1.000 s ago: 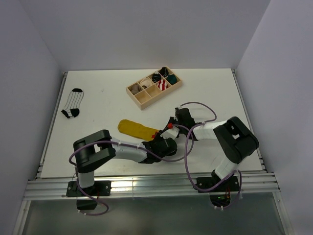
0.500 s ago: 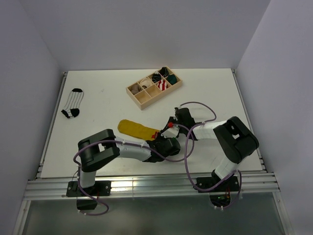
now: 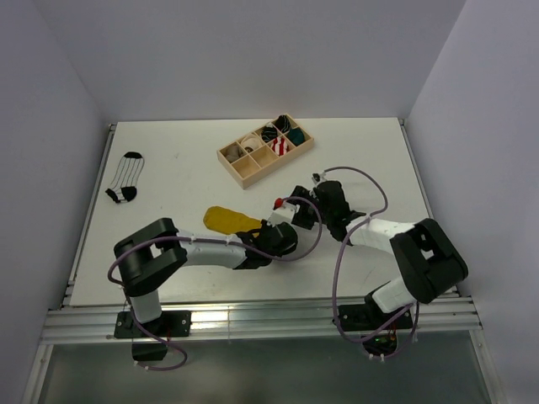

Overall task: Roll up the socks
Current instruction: Roll the sock at the center of the board.

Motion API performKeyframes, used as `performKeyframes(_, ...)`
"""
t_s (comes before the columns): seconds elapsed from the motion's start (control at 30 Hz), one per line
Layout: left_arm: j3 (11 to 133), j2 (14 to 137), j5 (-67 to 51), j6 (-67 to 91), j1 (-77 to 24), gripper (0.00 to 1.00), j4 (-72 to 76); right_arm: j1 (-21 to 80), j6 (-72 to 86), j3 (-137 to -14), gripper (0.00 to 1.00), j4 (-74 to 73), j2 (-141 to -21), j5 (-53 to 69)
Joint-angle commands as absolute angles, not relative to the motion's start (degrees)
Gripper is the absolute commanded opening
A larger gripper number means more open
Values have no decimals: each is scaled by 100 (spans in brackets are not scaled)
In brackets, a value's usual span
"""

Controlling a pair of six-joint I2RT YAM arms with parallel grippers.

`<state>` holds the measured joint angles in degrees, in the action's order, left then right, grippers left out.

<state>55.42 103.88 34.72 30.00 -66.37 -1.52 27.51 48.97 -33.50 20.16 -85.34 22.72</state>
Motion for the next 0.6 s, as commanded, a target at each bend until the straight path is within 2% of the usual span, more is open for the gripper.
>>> performKeyframes(0.0, 5125, 10100, 2243, 3506, -6267, 0, -414, 2628, 4896, -3173, 75, 2425, -7894, 2294)
performKeyframes(0.1, 4792, 9853, 1496, 3866, -5942, 0, -89, 2566, 4843, -3015, 79, 2434, -7639, 2057)
performKeyframes(0.27, 4097, 9343, 362, 4710, -5223, 0, 815, 2566, 4790, -2707, 79, 2654, -7567, 2012)
performKeyframes(0.57, 2884, 9097, -1502, 6019, -4193, 0, 2591, 2698, 4773, -2759, 74, 3129, -8252, 2584)
